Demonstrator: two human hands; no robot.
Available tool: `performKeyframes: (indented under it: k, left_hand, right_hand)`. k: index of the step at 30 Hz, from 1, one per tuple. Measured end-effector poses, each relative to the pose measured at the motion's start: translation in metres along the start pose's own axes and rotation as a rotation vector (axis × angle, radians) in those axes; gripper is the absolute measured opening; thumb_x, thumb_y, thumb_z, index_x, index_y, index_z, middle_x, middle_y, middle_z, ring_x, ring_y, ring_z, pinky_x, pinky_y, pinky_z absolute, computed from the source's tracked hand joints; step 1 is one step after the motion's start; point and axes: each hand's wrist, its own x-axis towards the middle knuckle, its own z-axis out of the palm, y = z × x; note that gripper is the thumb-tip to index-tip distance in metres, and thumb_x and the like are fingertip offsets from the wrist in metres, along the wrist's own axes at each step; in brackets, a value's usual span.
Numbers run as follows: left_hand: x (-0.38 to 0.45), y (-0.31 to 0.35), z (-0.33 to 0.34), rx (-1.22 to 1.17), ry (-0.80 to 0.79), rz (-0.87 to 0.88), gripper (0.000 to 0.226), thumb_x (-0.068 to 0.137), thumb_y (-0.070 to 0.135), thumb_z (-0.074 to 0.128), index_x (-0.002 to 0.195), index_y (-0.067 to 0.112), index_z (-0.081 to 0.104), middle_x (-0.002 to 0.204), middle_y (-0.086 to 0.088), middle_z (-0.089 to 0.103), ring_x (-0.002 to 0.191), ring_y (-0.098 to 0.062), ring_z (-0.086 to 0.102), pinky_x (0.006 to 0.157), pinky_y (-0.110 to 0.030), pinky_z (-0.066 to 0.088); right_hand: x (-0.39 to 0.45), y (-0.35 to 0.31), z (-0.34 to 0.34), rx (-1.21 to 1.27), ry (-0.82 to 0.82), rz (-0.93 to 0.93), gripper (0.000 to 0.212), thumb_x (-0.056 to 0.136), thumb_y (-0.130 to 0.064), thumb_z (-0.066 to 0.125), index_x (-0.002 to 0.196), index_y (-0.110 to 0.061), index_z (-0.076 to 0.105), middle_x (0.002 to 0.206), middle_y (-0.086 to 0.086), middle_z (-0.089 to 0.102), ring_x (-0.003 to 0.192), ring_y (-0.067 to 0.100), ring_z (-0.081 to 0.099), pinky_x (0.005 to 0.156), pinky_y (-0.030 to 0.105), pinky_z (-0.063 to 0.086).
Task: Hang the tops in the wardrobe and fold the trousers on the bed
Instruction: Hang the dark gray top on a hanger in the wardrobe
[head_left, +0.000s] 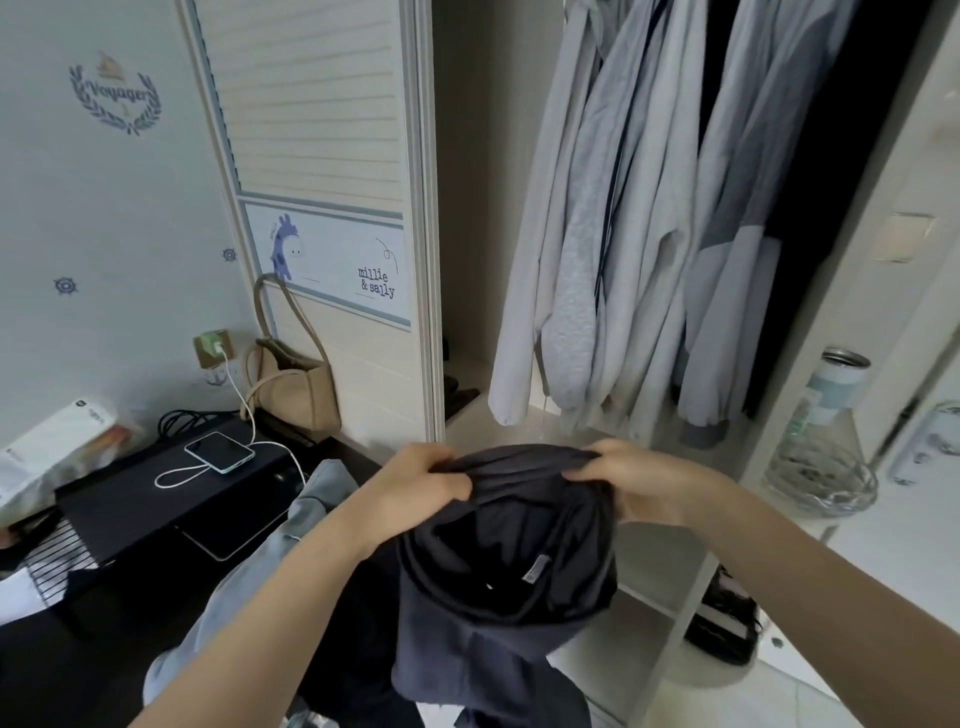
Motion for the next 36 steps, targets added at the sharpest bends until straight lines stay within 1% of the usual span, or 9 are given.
performKeyframes:
  k: [3, 7, 12, 17, 22, 25, 30, 33, 36]
  left_hand:
    - [-0.003, 0.000, 0.014, 0.215, -0.199, 0.095, 0.017, 0.075, 0.037, 0.079, 0.076, 0.033, 0.062, 0.069, 0.019, 0.065, 0.072, 0.002, 0.063, 0.060, -0.010, 0.042]
    - [0.007, -0.005, 0.029, 0.556, 0.009, 0.138, 0.039, 0.083, 0.043, 0.069, 0.061, 0.019, 0.048, 0.071, -0.004, 0.062, 0.073, -0.021, 0.064, 0.061, -0.029, 0.044]
    - [0.001, 0.013, 0.006, -0.257, -0.051, 0.028, 0.011, 0.089, 0.019, 0.069, 0.083, 0.011, 0.075, 0.081, -0.003, 0.076, 0.081, -0.017, 0.072, 0.078, -0.022, 0.052]
    - [0.013, 0.032, -0.002, -0.502, 0.056, 0.010, 0.021, 0.088, 0.021, 0.069, 0.105, 0.009, 0.073, 0.099, -0.010, 0.075, 0.096, -0.026, 0.071, 0.091, -0.036, 0.054]
    - [0.028, 0.043, -0.013, -0.468, 0.145, 0.089, 0.014, 0.090, 0.020, 0.068, 0.095, 0.009, 0.073, 0.087, -0.010, 0.074, 0.082, -0.022, 0.070, 0.070, -0.028, 0.052]
    - [0.031, 0.048, -0.018, -0.425, 0.116, 0.154, 0.013, 0.090, 0.018, 0.066, 0.088, 0.008, 0.074, 0.084, -0.011, 0.074, 0.078, -0.019, 0.069, 0.071, -0.026, 0.053]
    - [0.049, 0.046, -0.038, -0.328, 0.157, 0.176, 0.011, 0.091, 0.013, 0.065, 0.089, 0.006, 0.073, 0.089, -0.014, 0.074, 0.085, -0.021, 0.069, 0.083, -0.037, 0.054]
    - [0.064, 0.045, -0.054, -0.335, 0.227, 0.137, 0.013, 0.090, 0.013, 0.065, 0.093, 0.002, 0.072, 0.095, -0.019, 0.073, 0.094, -0.033, 0.069, 0.092, -0.046, 0.052]
    - [0.085, 0.046, -0.066, -0.358, 0.268, 0.122, 0.011, 0.086, 0.012, 0.069, 0.093, 0.004, 0.072, 0.095, -0.017, 0.074, 0.095, -0.034, 0.070, 0.092, -0.046, 0.053]
  right_hand:
    - [-0.009, -0.017, 0.010, 0.095, -0.071, -0.100, 0.021, 0.090, -0.007, 0.060, 0.110, -0.007, 0.067, 0.107, 0.010, 0.072, 0.101, 0.023, 0.068, 0.090, 0.035, 0.053]
    - [-0.012, -0.036, 0.013, -0.110, -0.003, -0.215, 0.026, 0.089, -0.003, 0.060, 0.113, -0.011, 0.065, 0.111, 0.007, 0.069, 0.098, 0.016, 0.066, 0.087, 0.023, 0.052]
    - [-0.007, -0.035, -0.011, -0.509, 0.145, -0.278, 0.029, 0.081, -0.024, 0.073, 0.109, -0.027, 0.065, 0.111, -0.001, 0.067, 0.103, 0.013, 0.063, 0.097, 0.031, 0.048]
    - [0.010, -0.008, -0.004, -0.876, 0.684, -0.408, 0.019, 0.086, -0.031, 0.067, 0.082, -0.013, 0.062, 0.081, -0.001, 0.061, 0.083, 0.021, 0.059, 0.074, 0.032, 0.047]
    - [0.024, 0.012, 0.033, -0.697, 0.124, -0.257, 0.028, 0.089, -0.032, 0.063, 0.103, -0.009, 0.067, 0.105, 0.005, 0.069, 0.101, 0.020, 0.064, 0.093, 0.035, 0.050]
    - [0.041, 0.011, 0.060, -0.658, 0.049, -0.348, 0.034, 0.092, -0.032, 0.056, 0.120, -0.012, 0.059, 0.117, 0.000, 0.064, 0.107, 0.013, 0.060, 0.098, 0.034, 0.047]
    - [0.084, -0.008, 0.074, -0.439, -0.163, -0.274, 0.027, 0.092, -0.011, 0.054, 0.116, -0.023, 0.057, 0.098, -0.010, 0.061, 0.072, -0.011, 0.056, 0.063, 0.006, 0.045]
    - [0.101, -0.011, 0.065, -0.696, -0.306, -0.135, 0.057, 0.086, -0.004, 0.050, 0.141, -0.014, 0.035, 0.106, -0.001, 0.057, 0.075, 0.000, 0.057, 0.052, 0.009, 0.042]
    - [0.114, -0.012, 0.054, -0.750, -0.340, 0.060, 0.083, 0.088, -0.013, 0.054, 0.150, -0.029, 0.001, 0.137, 0.018, 0.044, 0.093, 0.026, 0.064, 0.074, 0.031, 0.059]
